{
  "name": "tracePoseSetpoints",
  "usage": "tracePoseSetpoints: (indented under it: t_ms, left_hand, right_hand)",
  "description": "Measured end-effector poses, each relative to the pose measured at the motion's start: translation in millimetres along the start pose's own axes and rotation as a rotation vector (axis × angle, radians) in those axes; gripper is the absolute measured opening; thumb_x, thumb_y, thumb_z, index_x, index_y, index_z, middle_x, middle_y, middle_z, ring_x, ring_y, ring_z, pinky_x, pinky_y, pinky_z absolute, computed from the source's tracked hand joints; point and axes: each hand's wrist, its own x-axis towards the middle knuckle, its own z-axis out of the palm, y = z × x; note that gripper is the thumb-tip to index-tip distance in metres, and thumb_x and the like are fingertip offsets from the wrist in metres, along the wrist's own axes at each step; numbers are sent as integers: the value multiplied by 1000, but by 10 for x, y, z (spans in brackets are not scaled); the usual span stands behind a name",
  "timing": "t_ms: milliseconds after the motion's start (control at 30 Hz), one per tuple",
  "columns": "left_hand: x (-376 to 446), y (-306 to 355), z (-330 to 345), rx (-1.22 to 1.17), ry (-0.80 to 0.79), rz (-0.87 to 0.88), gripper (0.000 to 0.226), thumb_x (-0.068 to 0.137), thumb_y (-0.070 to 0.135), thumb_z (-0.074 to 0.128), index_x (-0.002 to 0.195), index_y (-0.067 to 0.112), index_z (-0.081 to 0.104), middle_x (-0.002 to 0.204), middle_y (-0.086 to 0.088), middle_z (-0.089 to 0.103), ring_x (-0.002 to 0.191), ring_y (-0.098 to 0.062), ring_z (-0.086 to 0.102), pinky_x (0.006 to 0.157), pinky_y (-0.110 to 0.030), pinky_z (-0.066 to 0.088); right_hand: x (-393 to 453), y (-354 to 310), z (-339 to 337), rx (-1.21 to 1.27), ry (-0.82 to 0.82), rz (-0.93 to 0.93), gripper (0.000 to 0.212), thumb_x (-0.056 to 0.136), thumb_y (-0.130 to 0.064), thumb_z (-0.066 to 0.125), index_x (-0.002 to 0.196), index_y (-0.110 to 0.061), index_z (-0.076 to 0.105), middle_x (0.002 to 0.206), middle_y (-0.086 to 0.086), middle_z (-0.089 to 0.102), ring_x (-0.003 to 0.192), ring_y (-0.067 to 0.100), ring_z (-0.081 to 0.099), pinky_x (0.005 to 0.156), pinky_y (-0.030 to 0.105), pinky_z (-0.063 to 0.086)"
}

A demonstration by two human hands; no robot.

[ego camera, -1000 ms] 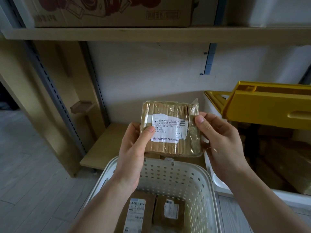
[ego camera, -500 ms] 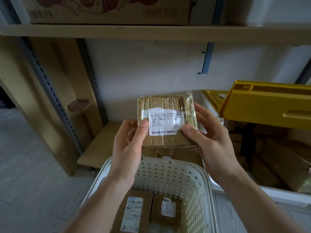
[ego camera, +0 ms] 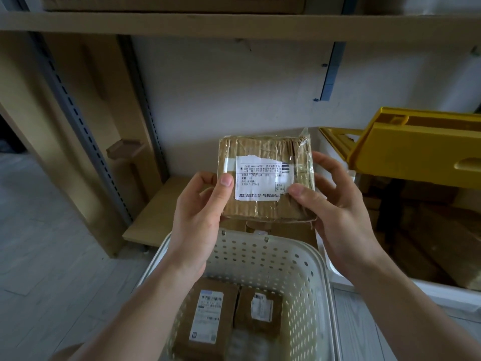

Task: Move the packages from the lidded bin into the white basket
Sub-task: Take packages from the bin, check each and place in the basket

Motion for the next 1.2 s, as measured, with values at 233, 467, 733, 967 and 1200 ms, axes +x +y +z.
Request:
tracePoseSetpoints:
  t_ms: [233, 467, 733, 967, 1200]
  left_hand:
    - [-23, 17, -62, 2, -38, -12, 60, 84, 50, 68, 108, -3, 54, 106, -11, 77, 104, -31, 73, 97, -68, 51]
    - [-47, -87, -151, 37, -32, -14, 41, 85, 37, 62, 107, 3, 57, 103, -12, 77, 99, -31, 74, 88, -50, 61]
    - [-232, -562, -289, 118, -76, -324, 23, 88, 48, 62, 108, 36, 61, 99, 7, 79, 97, -18, 76, 91, -45, 60]
    - [-318, -1035, -288, 437, -105, -403, 13, 100, 29, 61, 104, 18, 67, 97, 1, 76, 80, -11, 76, 69, -33, 65]
    - [-346, -1525, -428, 698, -235, -509, 11, 96, 28, 70, 98, 21, 77, 95, 0, 78, 81, -17, 76, 70, -39, 65]
  right_hand:
    - [12, 37, 2, -8, -6, 36, 64, 76, -17, 79, 134, -23, 52, 119, 17, 70, 101, 31, 73, 81, 38, 61]
    - [2, 45, 17, -68, -5, 56, 53, 78, -28, 73, 128, -21, 56, 112, 12, 75, 101, 30, 74, 87, 44, 62]
    - [-143, 440, -93, -418, -29, 359, 44, 84, -51, 64, 117, -23, 54, 103, 11, 74, 101, 35, 70, 88, 58, 58]
    - [-294, 949, -173, -644, 2, 569, 31, 102, -41, 56, 121, -19, 47, 101, 1, 59, 89, 22, 70, 79, 49, 63]
    - [-466, 1518, -254, -676, 7, 841, 44, 97, -49, 56, 129, -21, 41, 116, 6, 60, 100, 28, 66, 79, 50, 63]
